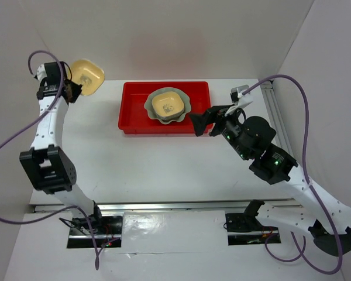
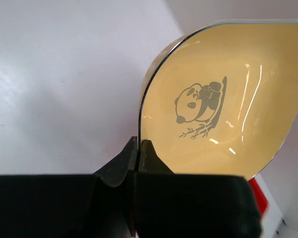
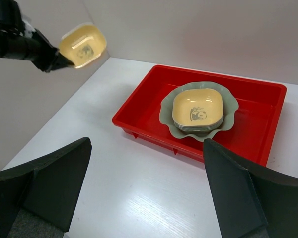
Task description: Place the plates into the plastic bin on the countertop
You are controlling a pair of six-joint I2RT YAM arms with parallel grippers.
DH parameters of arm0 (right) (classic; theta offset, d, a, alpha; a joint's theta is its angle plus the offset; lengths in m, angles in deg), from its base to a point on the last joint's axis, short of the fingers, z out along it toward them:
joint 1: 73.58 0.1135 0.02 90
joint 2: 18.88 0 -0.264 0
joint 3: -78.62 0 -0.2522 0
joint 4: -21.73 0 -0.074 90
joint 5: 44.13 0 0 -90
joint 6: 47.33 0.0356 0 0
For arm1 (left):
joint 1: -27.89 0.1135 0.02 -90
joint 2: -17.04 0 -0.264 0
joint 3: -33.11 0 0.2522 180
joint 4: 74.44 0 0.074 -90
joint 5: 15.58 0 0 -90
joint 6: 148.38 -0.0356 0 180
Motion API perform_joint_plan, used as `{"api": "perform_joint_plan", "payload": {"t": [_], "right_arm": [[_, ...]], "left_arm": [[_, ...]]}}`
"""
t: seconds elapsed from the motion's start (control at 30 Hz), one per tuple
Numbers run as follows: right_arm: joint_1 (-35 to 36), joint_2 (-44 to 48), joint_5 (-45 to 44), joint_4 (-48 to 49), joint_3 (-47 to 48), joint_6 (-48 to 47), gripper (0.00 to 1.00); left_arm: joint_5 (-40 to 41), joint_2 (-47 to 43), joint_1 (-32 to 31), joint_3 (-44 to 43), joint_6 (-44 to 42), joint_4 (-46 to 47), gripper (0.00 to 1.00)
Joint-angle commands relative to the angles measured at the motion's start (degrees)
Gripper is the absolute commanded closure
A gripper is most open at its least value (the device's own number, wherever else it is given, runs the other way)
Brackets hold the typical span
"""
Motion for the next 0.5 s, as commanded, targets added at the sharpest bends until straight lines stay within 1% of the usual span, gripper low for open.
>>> {"api": "perform_joint_plan", "payload": {"t": [0.0,0.03,0.07,0.13,0.17,0.2,0.27,0.3,0.33,0.4,0.47], "right_arm": [[0.4,1.5,-1.4,0.4,-0.2,0.8,0.0],[0.4,1.5,-2.1,0.4,0.4,0.8,0.0],[0.4,1.5,-2.9,-0.2,0.4,1.5,0.0],[0.4,1.0,-4.7,-1.6,2.6,2.0,0.0],[0.4,1.0,-4.7,-1.6,3.2,2.0,0.0],[0.4,1.0,-5.4,-2.4,3.7,2.0,0.0],[0.4,1.5,-6.2,-3.1,4.9,2.0,0.0],[0.4,2.3,-6.2,-3.7,4.9,2.0,0.0],[0.4,2.8,-7.0,-3.7,5.6,2.0,0.0],[0.4,3.7,-7.7,-5.0,6.3,2.0,0.0],[0.4,4.4,-8.2,-5.7,7.0,2.0,0.0]], "left_arm": [[0.4,-6.5,-4.3,0.0,-2.1,3.4,1.0],[0.4,-6.6,-5.9,0.0,-2.1,3.4,1.0],[0.9,-7.3,-9.8,0.0,-2.1,4.0,1.0],[3.7,-7.3,-14.7,0.0,-2.1,4.0,1.0],[4.2,-7.3,-19.2,-0.7,-1.5,4.0,1.0],[4.2,-6.6,-21.1,-0.7,-1.5,4.6,1.0],[4.2,-3.4,-24.6,-3.2,-0.8,4.6,1.0],[4.2,-2.1,-27.4,-4.1,-0.8,4.6,1.0],[4.2,-0.7,-28.7,-5.7,0.0,4.6,1.0],[3.3,4.1,-31.8,-8.0,0.7,3.9,1.0],[4.4,8.8,-34.7,-12.0,1.2,2.5,1.0]]}}
